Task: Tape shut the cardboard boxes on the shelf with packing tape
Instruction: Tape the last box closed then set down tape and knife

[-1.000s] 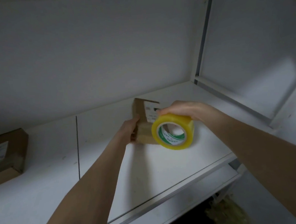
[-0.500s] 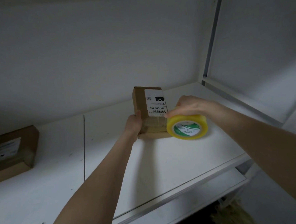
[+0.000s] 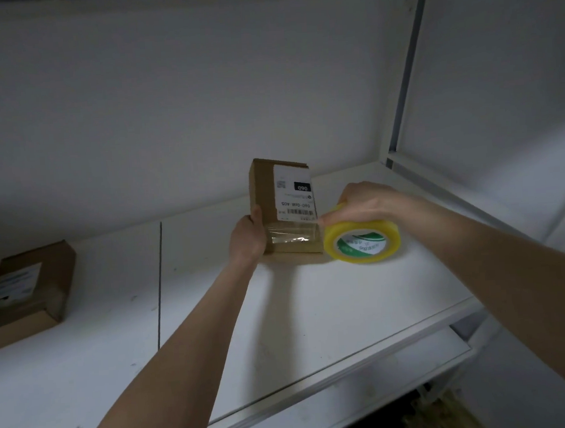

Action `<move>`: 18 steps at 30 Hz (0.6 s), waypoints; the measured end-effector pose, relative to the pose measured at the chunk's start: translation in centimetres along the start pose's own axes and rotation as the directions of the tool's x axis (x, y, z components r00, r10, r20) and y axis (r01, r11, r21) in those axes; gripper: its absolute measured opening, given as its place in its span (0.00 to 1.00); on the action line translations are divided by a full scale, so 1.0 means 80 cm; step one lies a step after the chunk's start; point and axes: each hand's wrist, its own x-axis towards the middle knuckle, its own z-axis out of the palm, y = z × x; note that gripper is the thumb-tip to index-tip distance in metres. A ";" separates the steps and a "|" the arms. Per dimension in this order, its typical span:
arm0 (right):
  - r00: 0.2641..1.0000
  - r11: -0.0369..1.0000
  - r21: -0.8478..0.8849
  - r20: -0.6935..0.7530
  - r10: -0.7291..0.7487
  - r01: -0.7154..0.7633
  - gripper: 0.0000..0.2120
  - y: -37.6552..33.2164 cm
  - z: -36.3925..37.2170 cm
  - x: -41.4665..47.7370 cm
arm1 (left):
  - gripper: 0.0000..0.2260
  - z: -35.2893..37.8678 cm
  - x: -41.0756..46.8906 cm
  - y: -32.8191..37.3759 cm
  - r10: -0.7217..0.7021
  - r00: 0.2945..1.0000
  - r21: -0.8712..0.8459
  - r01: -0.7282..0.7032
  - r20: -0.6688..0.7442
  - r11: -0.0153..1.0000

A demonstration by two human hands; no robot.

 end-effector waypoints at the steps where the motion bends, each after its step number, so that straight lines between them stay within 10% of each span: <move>1: 1.000 0.999 -0.036 -0.004 0.011 -0.011 0.33 -0.002 0.000 -0.001 | 0.26 -0.001 0.001 0.001 0.015 1.000 0.005 -0.015 -0.004 1.000; 18: 0.992 0.968 -0.239 0.079 0.094 -0.073 0.42 -0.020 0.010 0.005 | 0.26 -0.023 0.013 0.000 -0.033 0.999 -0.156 0.034 0.008 0.987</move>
